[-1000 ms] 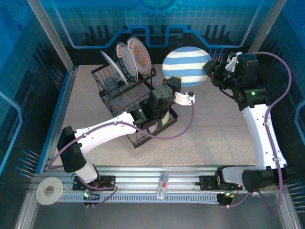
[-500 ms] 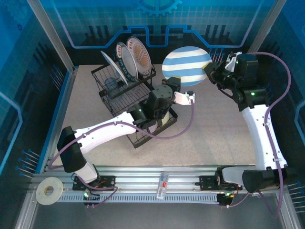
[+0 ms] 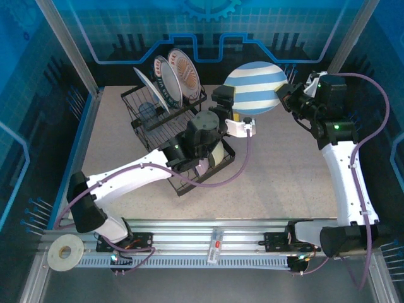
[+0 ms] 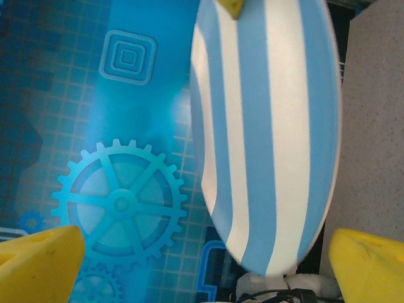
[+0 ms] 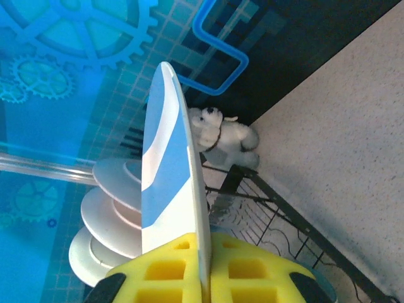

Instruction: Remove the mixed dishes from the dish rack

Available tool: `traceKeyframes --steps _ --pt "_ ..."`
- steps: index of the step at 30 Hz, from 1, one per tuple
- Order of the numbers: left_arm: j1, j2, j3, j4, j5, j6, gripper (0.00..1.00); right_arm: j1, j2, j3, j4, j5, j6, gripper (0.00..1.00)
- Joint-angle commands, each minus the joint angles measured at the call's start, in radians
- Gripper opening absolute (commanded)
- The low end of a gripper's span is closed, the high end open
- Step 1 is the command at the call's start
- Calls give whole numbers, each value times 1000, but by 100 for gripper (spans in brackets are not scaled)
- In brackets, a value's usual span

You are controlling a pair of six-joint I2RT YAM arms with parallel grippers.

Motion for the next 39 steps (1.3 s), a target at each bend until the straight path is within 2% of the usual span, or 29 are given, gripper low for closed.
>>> traceKeyframes --steps 1,3,10,14,20,25,27,31,33,39 --pt "5 -71 9 -37 62 -145 99 -44 -21 -30 107 -19 -7 0" --pt "9 -103 13 -75 95 -223 99 -70 -31 -78 175 -27 -6 0" --pt "13 -165 30 -163 101 -412 99 -146 -30 -231 381 -43 32 0" --pt "55 -207 47 -234 118 -576 99 -168 -11 -268 427 -26 6 0" --pt "149 -277 97 -406 177 -882 99 -206 35 -354 509 -9 -7 0" --pt "259 -267 258 -660 236 -1230 99 -231 91 -405 557 15 -44 0" --pt "299 -273 287 -718 260 -1321 99 -244 121 -427 606 24 -31 0" --pt "362 -292 304 -783 305 -1422 99 -254 206 -424 662 49 -44 0" --pt "399 -281 353 -856 391 -1462 99 -261 254 -417 675 64 -42 0" --pt "516 -279 398 -938 520 -1574 99 -301 374 -421 734 98 -22 0"
